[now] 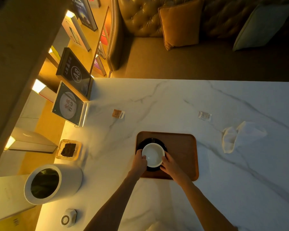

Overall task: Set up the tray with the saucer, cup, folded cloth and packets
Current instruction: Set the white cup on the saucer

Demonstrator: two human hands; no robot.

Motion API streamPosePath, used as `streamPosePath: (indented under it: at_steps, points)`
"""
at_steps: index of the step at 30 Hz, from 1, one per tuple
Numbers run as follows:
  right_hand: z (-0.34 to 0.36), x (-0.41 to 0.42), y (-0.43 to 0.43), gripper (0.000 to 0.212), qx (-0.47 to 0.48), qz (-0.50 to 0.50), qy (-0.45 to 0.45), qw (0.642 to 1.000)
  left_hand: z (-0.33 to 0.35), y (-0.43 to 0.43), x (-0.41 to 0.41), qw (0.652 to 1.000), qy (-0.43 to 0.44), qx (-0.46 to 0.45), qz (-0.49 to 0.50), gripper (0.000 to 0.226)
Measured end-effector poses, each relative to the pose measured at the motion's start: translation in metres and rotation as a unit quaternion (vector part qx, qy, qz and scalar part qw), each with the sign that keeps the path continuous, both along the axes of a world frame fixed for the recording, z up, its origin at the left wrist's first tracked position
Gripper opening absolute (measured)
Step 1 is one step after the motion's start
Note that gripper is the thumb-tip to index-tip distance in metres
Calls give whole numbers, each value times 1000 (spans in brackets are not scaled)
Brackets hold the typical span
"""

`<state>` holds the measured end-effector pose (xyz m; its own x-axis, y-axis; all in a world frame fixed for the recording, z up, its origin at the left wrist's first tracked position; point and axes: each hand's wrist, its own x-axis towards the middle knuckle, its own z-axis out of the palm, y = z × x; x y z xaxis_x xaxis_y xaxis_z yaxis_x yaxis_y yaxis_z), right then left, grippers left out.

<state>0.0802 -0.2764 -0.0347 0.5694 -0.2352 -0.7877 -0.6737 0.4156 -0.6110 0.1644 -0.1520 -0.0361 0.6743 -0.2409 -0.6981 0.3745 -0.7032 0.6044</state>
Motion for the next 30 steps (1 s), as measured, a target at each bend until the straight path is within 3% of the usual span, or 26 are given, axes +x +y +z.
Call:
streamPosePath:
  at_steps: [9, 13, 17, 21, 23, 27, 30]
  points:
    - [11, -2, -2, 54, 28, -55, 18, 998, 17, 4, 0, 1000, 13, -21, 6, 43]
    - [22, -15, -6, 27, -22, -16, 28, 999, 34, 19, 6, 999, 38, -10, 16, 49]
    - [31, -51, -9, 44, -122, 12, 28, 992, 54, 42, 2, 999, 25, 10, -31, 46]
    - [37, -96, -15, 48, -235, 79, 53, 967, 67, 62, -12, 995, 14, 48, -88, 47]
    - [41, -124, -17, 50, -315, 141, 85, 935, 76, 67, -25, 989, 2, 67, -134, 45]
    - [52, -177, -25, 51, -494, 269, 170, 809, 83, 63, -49, 973, -14, 81, -217, 38]
    - [63, -211, -31, 50, -514, 286, 205, 782, 90, 44, -69, 967, -12, 79, -243, 32]
